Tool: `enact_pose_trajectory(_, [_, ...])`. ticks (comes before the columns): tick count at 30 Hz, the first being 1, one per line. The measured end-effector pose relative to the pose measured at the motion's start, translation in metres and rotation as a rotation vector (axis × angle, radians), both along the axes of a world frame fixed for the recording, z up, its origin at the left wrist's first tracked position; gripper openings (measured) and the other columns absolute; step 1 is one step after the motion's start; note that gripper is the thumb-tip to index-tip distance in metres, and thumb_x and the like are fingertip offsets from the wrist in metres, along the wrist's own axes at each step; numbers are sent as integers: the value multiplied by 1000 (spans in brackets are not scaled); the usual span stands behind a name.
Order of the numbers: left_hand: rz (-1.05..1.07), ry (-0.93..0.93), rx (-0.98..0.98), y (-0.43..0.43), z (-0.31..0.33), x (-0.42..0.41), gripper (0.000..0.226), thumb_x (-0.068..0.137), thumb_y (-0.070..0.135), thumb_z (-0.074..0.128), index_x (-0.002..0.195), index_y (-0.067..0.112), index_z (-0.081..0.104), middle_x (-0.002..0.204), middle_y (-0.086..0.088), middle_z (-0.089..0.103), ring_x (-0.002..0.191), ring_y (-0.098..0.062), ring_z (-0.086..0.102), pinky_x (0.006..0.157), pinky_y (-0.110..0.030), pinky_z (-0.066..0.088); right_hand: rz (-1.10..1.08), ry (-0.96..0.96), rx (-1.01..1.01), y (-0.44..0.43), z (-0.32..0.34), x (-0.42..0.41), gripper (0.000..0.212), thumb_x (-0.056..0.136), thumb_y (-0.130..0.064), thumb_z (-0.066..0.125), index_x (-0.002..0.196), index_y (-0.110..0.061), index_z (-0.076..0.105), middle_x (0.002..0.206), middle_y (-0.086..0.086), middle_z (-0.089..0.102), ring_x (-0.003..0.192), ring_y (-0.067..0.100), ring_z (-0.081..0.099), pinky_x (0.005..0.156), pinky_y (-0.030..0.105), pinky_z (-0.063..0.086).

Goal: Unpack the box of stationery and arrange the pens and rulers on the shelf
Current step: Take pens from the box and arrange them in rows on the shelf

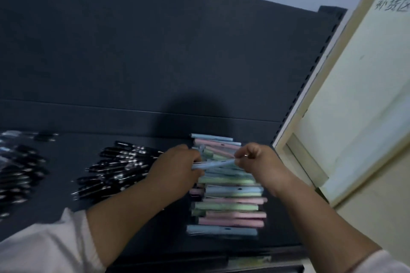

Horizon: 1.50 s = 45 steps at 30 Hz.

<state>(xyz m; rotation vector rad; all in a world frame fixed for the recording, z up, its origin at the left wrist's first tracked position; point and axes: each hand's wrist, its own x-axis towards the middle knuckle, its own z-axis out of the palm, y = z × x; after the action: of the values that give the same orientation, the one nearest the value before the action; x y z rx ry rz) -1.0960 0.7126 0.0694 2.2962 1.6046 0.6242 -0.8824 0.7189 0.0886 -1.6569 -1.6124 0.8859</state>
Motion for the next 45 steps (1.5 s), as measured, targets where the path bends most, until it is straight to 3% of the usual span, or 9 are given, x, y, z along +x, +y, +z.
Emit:
enact_pose_trajectory(5, [42,-108,-79,3,-23,29,30,88,33,64,115,22,58,109,6,44,109,-12,41,79,-18,31,44,-94,-45,3,-25,36,16,83,-8,69,76,-20,63,70,-4,61,57,4,53,55,15,44])
enact_pose_trajectory(10, [228,-378,-198,-4,-30,40,66,83,45,66,137,26,35,125,10,30,121,-8,36,106,-29,37,-188,-12,154,7,-49,43,19,93,-26,58,112,-25,59,120,-3,55,104,17,56,85,27,46])
enact_pose_trajectory(14, [305,-680,-307,-7,-35,38,43,89,45,57,126,30,42,123,9,45,113,-10,48,101,-41,45,-159,-29,47,5,-61,32,50,99,-30,46,144,-11,35,143,2,35,132,15,34,104,20,25])
enact_pose_trajectory(19, [299,-896,-324,-18,-39,63,24,96,24,51,113,38,40,107,24,52,106,-1,51,89,-17,38,-51,-94,61,7,-77,8,43,95,-36,52,132,-14,50,129,2,47,118,19,48,96,29,42])
enact_pose_trajectory(21, [331,-922,-343,-21,-40,65,28,97,25,50,120,37,41,109,23,52,106,-2,50,92,-20,40,-4,-80,56,7,-74,5,41,95,-35,53,132,-17,51,133,-2,43,122,16,45,98,26,39])
enact_pose_trajectory(30, [231,-815,-410,-4,-48,45,82,87,57,53,152,32,10,154,14,19,141,-7,22,118,-40,22,224,-410,121,4,-71,11,51,98,-43,42,147,-34,33,161,2,9,147,22,6,119,36,9])
enact_pose_trajectory(34, [236,-837,-378,0,-47,52,67,93,45,50,150,25,20,152,6,32,139,-11,30,115,-37,27,243,-404,121,1,-66,6,56,98,-47,37,150,-33,22,161,-2,3,147,20,4,117,33,8])
enact_pose_trajectory(40, [267,-566,-232,11,-36,39,70,93,43,52,150,40,10,158,11,-13,142,-2,-3,112,-24,6,92,-201,28,2,-69,19,63,98,-46,37,153,-21,16,161,0,-1,147,17,9,109,21,15])
enact_pose_trajectory(45, [156,-308,-219,33,-35,43,70,92,50,48,151,29,17,158,11,-13,144,-7,-15,117,-28,-1,126,-185,-7,4,-74,11,66,98,-46,37,153,-16,13,161,0,-3,147,14,6,113,23,13])
